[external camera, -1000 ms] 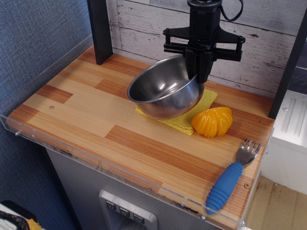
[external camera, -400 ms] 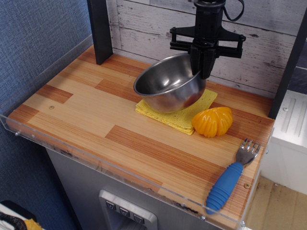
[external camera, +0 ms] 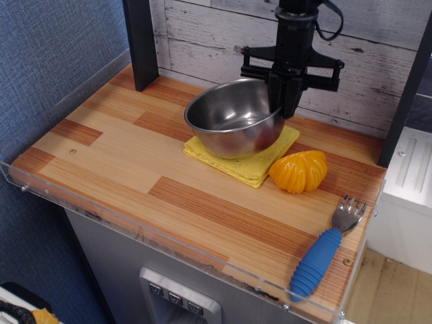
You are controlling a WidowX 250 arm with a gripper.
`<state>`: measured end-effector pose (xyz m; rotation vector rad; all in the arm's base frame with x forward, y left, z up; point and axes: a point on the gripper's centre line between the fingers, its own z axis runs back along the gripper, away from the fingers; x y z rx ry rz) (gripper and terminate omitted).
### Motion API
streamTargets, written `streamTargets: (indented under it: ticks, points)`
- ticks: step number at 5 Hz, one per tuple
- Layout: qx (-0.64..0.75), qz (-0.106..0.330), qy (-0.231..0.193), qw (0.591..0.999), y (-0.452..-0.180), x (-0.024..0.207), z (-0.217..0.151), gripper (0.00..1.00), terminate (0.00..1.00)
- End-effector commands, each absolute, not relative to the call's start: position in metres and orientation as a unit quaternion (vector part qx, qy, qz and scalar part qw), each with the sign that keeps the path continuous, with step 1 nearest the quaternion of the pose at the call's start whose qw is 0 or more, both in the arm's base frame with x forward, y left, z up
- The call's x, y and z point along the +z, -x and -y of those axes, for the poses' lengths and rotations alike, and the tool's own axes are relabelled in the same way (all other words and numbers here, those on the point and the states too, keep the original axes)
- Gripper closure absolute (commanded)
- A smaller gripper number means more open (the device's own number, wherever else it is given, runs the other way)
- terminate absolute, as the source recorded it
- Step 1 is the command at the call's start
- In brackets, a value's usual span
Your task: Pick up the pot and placed it above on yellow cloth
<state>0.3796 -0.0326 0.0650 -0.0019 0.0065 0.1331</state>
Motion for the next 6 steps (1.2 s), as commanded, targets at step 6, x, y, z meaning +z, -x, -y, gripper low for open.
streamTargets:
  ticks: [6]
  points:
    - [0.0,0.04,-0.012,0.999,-0.281,0.157,-0.04,0.0,0.0]
